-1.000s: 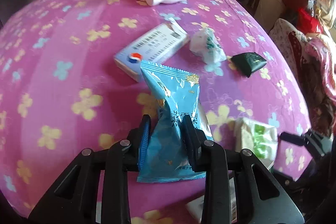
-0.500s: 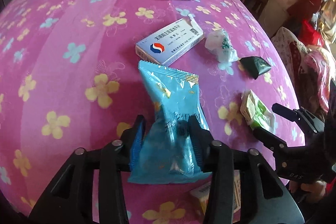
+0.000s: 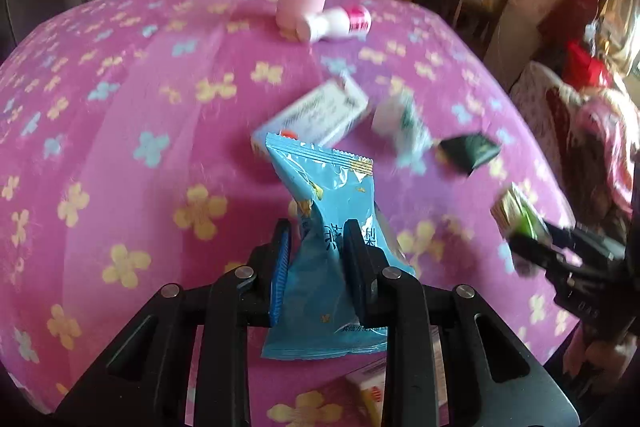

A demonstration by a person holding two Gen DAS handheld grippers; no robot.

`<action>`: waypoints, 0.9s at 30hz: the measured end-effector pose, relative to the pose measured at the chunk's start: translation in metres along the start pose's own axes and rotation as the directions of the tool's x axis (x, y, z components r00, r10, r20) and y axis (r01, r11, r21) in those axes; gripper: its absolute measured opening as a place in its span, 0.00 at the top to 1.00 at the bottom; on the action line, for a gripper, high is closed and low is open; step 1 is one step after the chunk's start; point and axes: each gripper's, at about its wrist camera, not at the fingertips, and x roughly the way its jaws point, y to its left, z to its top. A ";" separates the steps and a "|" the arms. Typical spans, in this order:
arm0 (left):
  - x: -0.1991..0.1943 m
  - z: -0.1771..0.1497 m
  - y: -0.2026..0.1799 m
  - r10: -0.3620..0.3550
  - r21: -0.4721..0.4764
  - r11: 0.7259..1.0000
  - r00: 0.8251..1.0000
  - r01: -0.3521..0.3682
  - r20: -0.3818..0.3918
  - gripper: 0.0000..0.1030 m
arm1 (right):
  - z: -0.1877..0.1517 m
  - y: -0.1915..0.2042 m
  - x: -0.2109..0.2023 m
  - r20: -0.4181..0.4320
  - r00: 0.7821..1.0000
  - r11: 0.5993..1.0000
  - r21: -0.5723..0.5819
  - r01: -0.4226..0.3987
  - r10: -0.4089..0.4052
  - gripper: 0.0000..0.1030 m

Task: Collect trash
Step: 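Grasp the blue candy bag with the left gripper while the right gripper grasps the white tissue pack, then carry the blue bag and tissue pack to the white bucket and release both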

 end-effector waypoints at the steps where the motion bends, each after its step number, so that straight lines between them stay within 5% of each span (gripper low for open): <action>1: -0.005 0.004 -0.002 -0.012 -0.001 1.000 1.000 0.012 0.012 0.77 | 0.000 -0.001 -0.004 0.006 1.000 1.000 0.006 0.004 -0.004 0.60; 12: -0.036 0.020 -0.057 -0.114 0.183 0.978 0.991 0.100 0.069 0.77 | -0.012 -0.010 -0.047 0.084 0.994 0.985 0.162 0.059 -0.073 0.60; 27: -0.035 -0.005 -0.122 -0.105 0.203 0.975 0.992 0.090 0.065 0.77 | -0.029 -0.042 -0.087 0.111 0.987 0.984 0.153 0.096 -0.114 0.60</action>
